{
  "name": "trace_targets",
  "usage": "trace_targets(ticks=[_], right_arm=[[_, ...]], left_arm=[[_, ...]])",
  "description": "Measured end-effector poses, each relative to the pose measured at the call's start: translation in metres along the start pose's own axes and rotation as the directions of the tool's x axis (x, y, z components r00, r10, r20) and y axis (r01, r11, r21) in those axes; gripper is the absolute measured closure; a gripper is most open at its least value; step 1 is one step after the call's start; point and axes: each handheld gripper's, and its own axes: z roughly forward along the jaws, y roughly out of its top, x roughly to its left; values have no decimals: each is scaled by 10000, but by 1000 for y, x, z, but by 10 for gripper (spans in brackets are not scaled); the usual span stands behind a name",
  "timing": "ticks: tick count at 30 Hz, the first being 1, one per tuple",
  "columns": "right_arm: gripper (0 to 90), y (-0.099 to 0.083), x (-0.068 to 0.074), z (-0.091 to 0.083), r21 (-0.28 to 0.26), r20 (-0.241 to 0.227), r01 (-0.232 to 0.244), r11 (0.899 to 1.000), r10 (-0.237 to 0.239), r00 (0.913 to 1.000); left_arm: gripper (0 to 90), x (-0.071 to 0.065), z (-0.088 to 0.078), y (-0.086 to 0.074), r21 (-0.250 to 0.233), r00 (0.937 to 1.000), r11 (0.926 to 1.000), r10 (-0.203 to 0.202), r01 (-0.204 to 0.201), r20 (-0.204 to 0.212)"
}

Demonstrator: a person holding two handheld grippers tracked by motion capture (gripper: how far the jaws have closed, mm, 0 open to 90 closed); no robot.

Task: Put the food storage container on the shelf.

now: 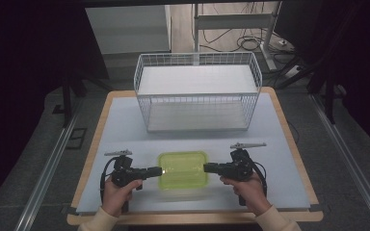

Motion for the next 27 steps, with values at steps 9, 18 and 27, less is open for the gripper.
trace_targets(ticks=[9, 18, 27], right_arm=[[813, 12, 4, -8, -168, 29, 177, 9997, -176, 9998], [813, 31, 14, -17, -365, 202, 546, 9978, -539, 9983], [814, 44, 18, -27, -576, 322, 687, 9960, -670, 9972]], left_arm=[[819, -6, -1, 14, -126, 9998, 9998, 183, -182, 69], [818, -18, -7, 32, -390, 9983, 9976, 566, -571, -128], [817, -28, -7, 48, -389, 9958, 9952, 889, -898, -240]])
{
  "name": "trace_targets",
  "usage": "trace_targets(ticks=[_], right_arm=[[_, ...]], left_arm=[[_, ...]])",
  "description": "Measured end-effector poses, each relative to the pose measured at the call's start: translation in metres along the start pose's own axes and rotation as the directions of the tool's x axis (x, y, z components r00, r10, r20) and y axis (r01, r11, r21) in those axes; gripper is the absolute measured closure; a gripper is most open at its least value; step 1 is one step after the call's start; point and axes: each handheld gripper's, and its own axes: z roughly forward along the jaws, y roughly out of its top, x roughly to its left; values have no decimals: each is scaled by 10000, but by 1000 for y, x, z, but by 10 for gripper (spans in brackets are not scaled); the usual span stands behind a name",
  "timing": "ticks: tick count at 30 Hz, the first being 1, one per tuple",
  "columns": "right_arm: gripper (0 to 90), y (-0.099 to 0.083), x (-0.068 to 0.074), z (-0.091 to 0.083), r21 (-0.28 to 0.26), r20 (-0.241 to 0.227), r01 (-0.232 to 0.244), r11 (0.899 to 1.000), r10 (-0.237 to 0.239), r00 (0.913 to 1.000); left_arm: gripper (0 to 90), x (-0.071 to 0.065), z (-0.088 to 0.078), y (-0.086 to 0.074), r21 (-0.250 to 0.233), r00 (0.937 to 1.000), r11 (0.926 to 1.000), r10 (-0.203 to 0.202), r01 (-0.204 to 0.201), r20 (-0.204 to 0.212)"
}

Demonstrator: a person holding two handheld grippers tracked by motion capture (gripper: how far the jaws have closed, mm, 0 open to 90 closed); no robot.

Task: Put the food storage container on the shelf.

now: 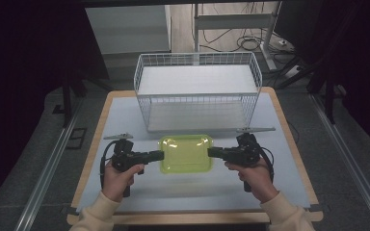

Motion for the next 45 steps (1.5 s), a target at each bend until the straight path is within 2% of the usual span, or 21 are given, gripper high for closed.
trace_targets(ticks=[22, 34, 45], right_arm=[[811, 23, 4, -7, -129, 384, 397, 9991, -392, 9985], [812, 36, 4, -10, -265, 419, 413, 9988, -401, 9983], [810, 49, 3, -13, -404, 462, 462, 9981, -443, 9979]], left_arm=[[814, -2, 3, 22, -125, 9999, 9999, 107, -108, -85], [814, -4, 3, 38, -174, 9999, 9998, 135, -135, -28], [814, -8, 2, 55, -231, 9992, 9990, 369, -372, -144]])
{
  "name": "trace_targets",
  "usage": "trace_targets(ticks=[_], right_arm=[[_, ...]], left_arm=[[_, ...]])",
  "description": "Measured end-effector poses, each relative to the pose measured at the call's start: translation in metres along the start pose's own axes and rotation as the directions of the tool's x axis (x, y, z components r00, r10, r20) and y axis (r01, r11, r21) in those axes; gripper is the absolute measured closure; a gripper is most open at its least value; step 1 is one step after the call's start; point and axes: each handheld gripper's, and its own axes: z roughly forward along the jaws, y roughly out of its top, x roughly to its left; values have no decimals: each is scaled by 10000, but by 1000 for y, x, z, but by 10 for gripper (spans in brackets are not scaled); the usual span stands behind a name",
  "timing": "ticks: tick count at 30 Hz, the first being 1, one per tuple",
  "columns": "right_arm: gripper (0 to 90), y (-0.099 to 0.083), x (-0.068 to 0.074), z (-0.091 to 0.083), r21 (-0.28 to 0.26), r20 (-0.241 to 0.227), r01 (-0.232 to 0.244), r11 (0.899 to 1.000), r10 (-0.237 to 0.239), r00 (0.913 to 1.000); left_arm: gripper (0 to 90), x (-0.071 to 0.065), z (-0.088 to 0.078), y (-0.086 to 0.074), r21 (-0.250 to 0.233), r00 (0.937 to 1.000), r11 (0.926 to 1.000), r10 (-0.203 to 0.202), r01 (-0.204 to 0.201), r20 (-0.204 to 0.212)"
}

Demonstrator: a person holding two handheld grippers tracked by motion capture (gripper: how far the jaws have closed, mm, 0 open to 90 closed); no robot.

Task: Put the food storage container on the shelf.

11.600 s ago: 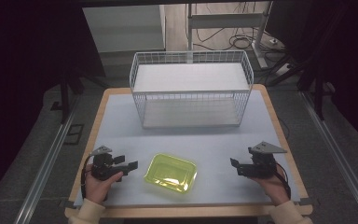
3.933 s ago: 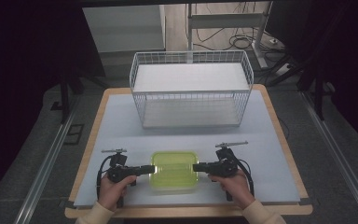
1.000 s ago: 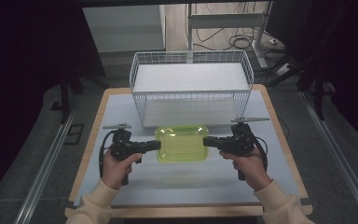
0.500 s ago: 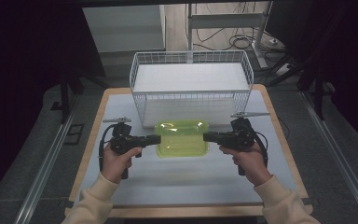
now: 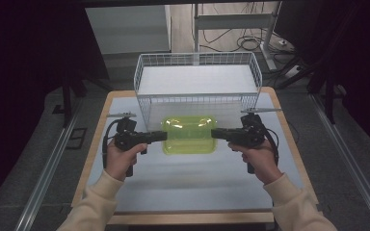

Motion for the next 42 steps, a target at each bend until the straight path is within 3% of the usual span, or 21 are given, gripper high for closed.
trace_targets(ticks=[11, 25, 42], right_arm=[[810, 11, 0, -4, -78, 91, 118, 9999, -117, 9999], [808, 34, 0, -13, -453, 200, 303, 9985, -294, 9994], [807, 61, -7, -17, -611, 444, 289, 9977, -262, 9987]], left_arm=[[814, -3, 0, 13, -29, 9998, 9997, 222, -222, -26], [815, -15, -2, 45, -152, 9981, 9981, 594, -596, -161], [814, -14, 6, 76, -241, 9977, 9974, 675, -677, -91]])
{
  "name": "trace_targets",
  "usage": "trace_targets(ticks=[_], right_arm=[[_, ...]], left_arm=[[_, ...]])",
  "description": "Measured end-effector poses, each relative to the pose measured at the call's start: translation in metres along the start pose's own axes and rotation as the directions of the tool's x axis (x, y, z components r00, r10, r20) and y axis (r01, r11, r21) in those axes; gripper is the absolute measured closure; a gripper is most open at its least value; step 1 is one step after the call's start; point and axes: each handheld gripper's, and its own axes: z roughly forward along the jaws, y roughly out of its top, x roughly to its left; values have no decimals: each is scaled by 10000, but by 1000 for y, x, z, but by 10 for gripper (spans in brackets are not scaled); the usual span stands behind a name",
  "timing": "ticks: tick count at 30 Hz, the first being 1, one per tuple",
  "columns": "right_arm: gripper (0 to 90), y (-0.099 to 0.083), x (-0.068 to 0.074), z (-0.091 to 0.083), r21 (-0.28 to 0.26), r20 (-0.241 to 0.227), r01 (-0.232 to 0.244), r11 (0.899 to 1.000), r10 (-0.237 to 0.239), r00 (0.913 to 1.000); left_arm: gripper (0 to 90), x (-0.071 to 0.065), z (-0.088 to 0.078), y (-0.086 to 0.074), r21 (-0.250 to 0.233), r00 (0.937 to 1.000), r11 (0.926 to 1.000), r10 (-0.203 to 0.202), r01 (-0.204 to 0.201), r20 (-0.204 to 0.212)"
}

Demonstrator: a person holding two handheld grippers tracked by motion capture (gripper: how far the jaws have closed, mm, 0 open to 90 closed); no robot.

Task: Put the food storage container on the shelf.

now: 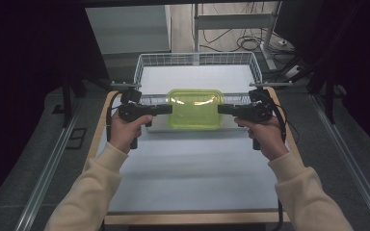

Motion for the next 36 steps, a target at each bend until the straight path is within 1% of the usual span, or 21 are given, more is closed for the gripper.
trace_targets(ticks=[5, 11, 12, 15, 16, 17, 19, 21, 23, 24, 28, 36], right_arm=[[807, 11, -1, -1, -23, 86, 145, 9999, -145, 9999], [805, 19, 1, -3, -44, 159, 211, 9998, -210, 9997], [805, 19, 2, -3, -6, 163, 159, 9999, -159, 9997], [804, 22, 0, -3, 13, 210, 146, 9999, -146, 9997], [804, 23, 0, -3, 18, 234, 134, 9999, -134, 9996], [804, 23, 0, -3, 18, 234, 134, 9999, -134, 9996], [803, 27, -3, -3, 7, 257, 106, 9999, -106, 9996], [803, 31, -4, -3, 52, 331, 152, 9999, -153, 9993], [802, 35, -5, -2, 57, 432, 179, 9998, -181, 9989], [802, 35, -5, -2, 57, 432, 179, 9998, -181, 9989], [802, 48, -8, 0, 83, 593, 238, 9997, -243, 9979], [801, 66, -13, 6, 61, 631, 360, 9993, -363, 9973]], left_arm=[[814, -1, 0, 11, -34, 9999, 10000, 73, -73, -90], [813, -3, -1, 19, -40, 9997, 9998, 200, -201, -139], [813, -3, -1, 20, -26, 9996, 9998, 211, -211, -166], [813, -4, 0, 23, 18, 9995, 9997, 231, -231, -215], [813, -4, 1, 26, 11, 9991, 9994, 338, -338, -248], [812, -4, 1, 26, 11, 9991, 9994, 338, -338, -248], [812, -3, 3, 32, 0, 9990, 9992, 390, -390, -221], [812, -2, 5, 36, 41, 9986, 9990, 444, -443, -295], [811, 1, 8, 41, -29, 9988, 9992, 398, -399, -302], [811, 1, 8, 41, -29, 9988, 9992, 398, -399, -302], [810, 6, 11, 51, -123, 9989, 9994, 318, -323, -353], [809, 12, 13, 65, -176, 9984, 9997, 180, -189, -530]])
